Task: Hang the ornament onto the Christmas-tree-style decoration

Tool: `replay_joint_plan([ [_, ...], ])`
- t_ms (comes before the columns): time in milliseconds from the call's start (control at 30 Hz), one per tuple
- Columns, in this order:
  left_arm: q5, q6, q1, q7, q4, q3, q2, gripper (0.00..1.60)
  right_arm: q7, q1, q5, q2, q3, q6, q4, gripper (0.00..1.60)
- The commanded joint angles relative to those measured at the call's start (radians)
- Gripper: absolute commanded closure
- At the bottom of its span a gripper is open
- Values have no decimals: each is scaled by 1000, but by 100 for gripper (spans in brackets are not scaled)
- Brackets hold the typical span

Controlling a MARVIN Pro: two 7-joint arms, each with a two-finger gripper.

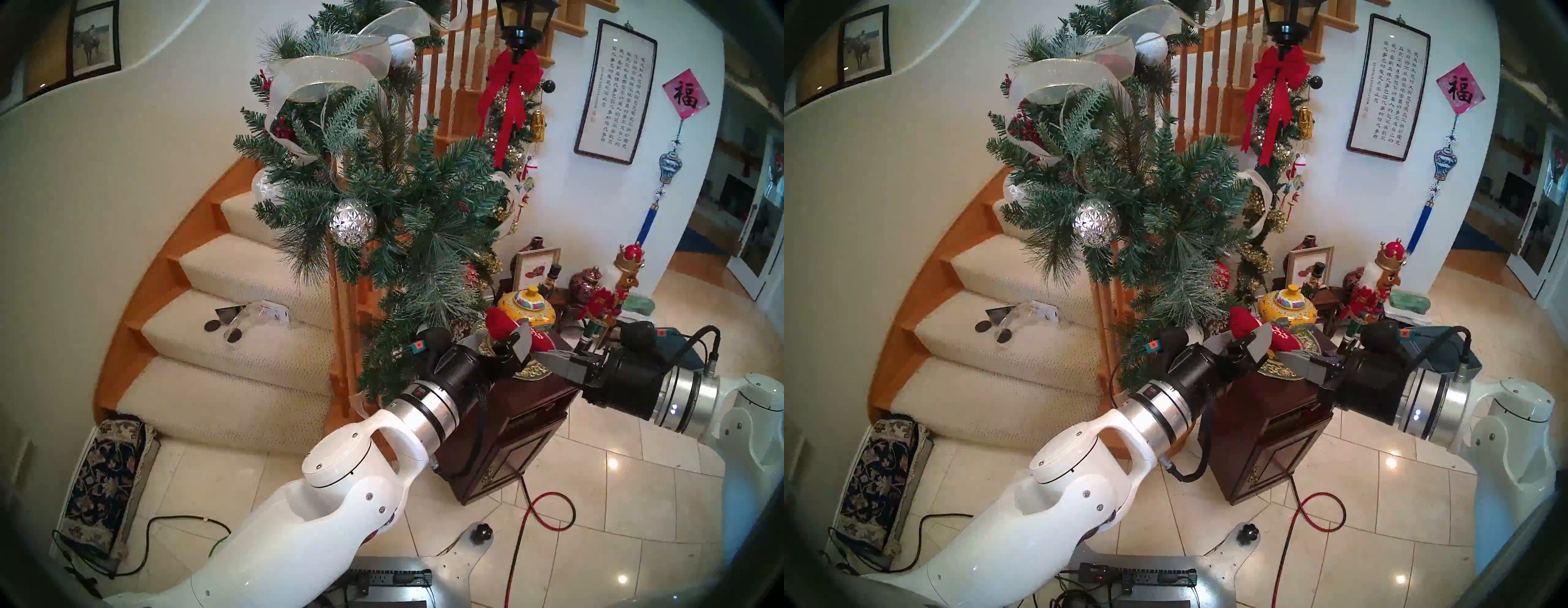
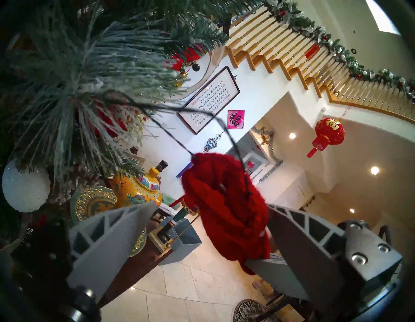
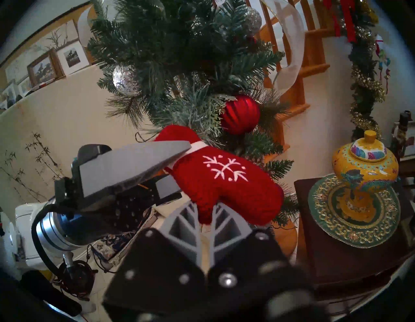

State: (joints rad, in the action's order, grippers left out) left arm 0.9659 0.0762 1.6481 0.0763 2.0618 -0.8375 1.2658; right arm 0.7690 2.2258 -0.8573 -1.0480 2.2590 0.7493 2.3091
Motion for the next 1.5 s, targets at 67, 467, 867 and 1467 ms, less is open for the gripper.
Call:
replay_joint_plan([
  [67, 16, -17, -22, -6, 26, 11, -10, 50, 5, -4, 0, -3, 2, -12, 1, 160],
  [467, 21, -29, -32, 8, 32, 25, -24, 102, 11, 3, 1, -11, 8, -19, 2, 160],
  [867, 6, -39, -31, 27, 36, 31, -31, 160, 20, -3, -3, -21, 8, -22, -5, 85],
  [1467, -60, -23, -35, 18, 69, 38, -93, 160, 70, 16, 8, 0, 17, -23, -61, 0],
])
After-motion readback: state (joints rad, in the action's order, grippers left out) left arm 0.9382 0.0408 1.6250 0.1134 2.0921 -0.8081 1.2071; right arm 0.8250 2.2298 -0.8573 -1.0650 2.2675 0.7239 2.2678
